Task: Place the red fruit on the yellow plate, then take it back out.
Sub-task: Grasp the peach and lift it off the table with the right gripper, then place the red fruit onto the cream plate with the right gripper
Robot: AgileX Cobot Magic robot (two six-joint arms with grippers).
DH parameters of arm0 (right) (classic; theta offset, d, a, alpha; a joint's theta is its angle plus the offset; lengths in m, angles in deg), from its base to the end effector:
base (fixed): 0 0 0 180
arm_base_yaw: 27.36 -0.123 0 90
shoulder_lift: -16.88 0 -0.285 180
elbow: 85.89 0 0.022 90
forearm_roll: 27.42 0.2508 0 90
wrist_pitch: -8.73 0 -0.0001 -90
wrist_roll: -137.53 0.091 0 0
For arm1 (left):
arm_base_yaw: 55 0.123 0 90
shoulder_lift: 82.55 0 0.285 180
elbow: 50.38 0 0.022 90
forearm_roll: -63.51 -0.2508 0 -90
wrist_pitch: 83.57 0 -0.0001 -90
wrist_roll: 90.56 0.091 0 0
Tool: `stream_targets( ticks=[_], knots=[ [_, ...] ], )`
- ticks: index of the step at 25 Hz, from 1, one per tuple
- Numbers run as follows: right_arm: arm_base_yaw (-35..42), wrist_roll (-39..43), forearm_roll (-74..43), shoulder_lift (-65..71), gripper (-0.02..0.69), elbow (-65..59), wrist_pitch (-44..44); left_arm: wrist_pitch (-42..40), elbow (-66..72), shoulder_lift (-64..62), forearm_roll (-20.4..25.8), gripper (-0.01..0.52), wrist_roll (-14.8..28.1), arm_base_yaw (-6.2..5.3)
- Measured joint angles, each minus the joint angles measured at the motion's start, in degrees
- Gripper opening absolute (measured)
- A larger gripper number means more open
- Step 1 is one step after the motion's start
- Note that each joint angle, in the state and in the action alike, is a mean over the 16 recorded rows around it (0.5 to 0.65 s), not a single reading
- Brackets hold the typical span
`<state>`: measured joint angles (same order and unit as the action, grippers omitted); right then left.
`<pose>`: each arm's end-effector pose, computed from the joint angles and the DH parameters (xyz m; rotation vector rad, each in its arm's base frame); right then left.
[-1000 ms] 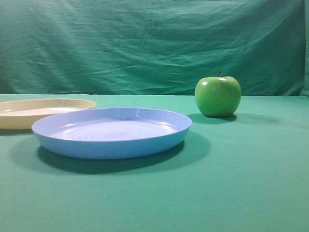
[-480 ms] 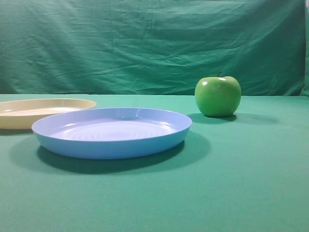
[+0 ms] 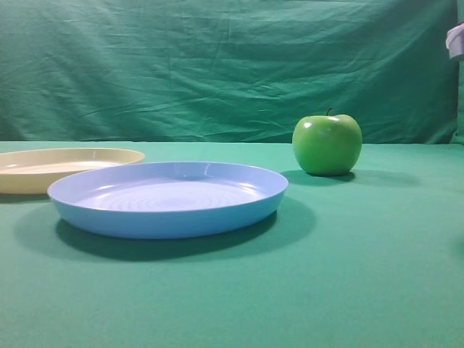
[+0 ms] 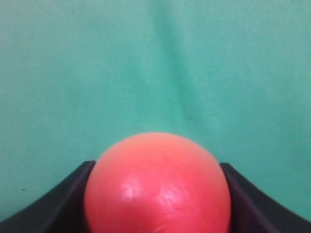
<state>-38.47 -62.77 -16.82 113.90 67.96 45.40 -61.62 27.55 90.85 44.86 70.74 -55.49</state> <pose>0.2812 0.0654 0.2024 -0.5780 2.7166 0.1501 0.0516 0.0105 0.1774 -0.0972 1.8364 0.0881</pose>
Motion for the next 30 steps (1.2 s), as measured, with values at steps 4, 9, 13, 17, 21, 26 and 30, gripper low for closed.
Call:
stream_targets(
  ticks=[4,9,13,17,21,26,30],
  knots=[
    [-2.66,-0.25,0.2,-0.66,0.22,7.95,3.01,0.0,0.0,0.0,0.0,0.0,0.0,0.0],
    [-8.77,-0.62,1.04,-0.33,0.212,18.06,4.57,0.0,0.0,0.0,0.0,0.0,0.0,0.0],
    [-15.34,-1.1,1.68,2.12,0.206,25.53,4.19,0.0,0.0,0.0,0.0,0.0,0.0,0.0],
    [-21.88,-1.74,2.16,7.01,0.202,32.64,3.38,0.0,0.0,0.0,0.0,0.0,0.0,0.0],
    [-27.11,-2.26,2.78,13.61,0.202,39.7,2.56,0.0,0.0,0.0,0.0,0.0,0.0,0.0],
    [-31.21,-3.17,4.38,22.75,0.202,47.43,1.27,0.0,0.0,0.0,0.0,0.0,0.0,0.0],
    [-33.22,-5.28,6.4,29.55,0.202,51.63,-0.81,0.0,0.0,0.0,0.0,0.0,0.0,0.0]
  ],
)
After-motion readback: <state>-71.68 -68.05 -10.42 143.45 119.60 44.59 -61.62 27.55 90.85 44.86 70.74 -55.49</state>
